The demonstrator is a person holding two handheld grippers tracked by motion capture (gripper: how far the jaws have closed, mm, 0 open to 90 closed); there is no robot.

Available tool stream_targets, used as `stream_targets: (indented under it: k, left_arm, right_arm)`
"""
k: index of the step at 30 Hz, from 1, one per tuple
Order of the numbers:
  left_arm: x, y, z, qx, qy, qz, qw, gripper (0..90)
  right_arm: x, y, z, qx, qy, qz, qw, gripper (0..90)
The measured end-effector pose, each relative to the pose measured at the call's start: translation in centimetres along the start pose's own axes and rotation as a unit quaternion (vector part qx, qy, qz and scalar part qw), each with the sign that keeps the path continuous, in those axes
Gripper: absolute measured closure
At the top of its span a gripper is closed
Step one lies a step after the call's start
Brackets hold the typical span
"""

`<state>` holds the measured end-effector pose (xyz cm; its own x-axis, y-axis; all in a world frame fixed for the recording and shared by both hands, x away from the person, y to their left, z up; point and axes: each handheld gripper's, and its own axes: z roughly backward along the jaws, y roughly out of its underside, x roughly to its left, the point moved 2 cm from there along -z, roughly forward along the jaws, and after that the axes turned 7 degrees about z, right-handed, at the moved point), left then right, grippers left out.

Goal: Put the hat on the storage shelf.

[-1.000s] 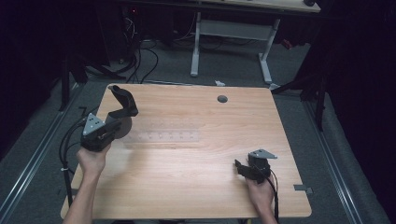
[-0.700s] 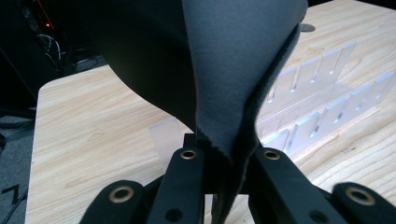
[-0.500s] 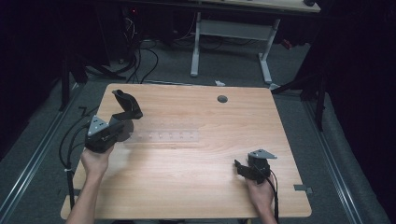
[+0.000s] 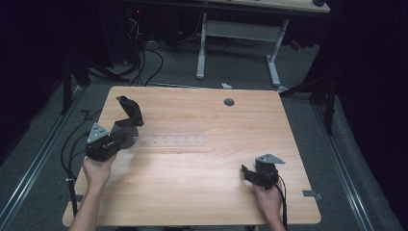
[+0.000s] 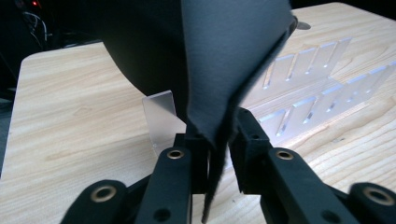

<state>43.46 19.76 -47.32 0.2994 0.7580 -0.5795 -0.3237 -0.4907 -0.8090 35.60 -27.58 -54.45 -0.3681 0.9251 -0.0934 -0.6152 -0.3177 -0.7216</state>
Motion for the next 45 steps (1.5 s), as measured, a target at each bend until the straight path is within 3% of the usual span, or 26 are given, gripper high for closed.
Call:
stream_targets:
  k: [3, 8, 11, 16, 38, 45]
  left_arm:
    - [0.0, -0.1, 0.3, 0.006, -0.003, 0.005, 1.0, 65.3]
    - [-0.2, -0.2, 1.0, 0.01, -0.004, 0.009, 0.9999, 53.2]
    - [0.1, -0.3, 1.8, 0.006, -0.008, 0.035, 0.9994, 46.7]
    - [0.5, -0.3, 2.7, 0.006, -0.008, 0.053, 0.9986, 44.5]
    - [1.0, 1.7, 5.6, 0.009, -0.013, 0.067, 0.9976, 40.7]
    - [0.9, 2.8, 6.2, 0.022, -0.013, 0.064, 0.9976, 39.8]
  right_arm:
    - [0.0, 0.0, 0.0, 0.0, 0.0, 0.0, 1.0, 36.4]
    - [0.0, 0.0, 0.0, -0.001, -0.002, -0.001, 1.0, 36.2]
    - [0.0, 0.0, 0.0, 0.0, -0.001, 0.0, 1.0, 36.0]
    - [0.0, 0.0, 0.0, 0.0, -0.001, 0.0, 1.0, 36.0]
    - [0.0, 0.0, 0.0, 0.0, 0.001, 0.001, 1.0, 36.0]
    - [0.1, 0.0, 0.0, 0.001, 0.002, 0.001, 1.0, 36.0]
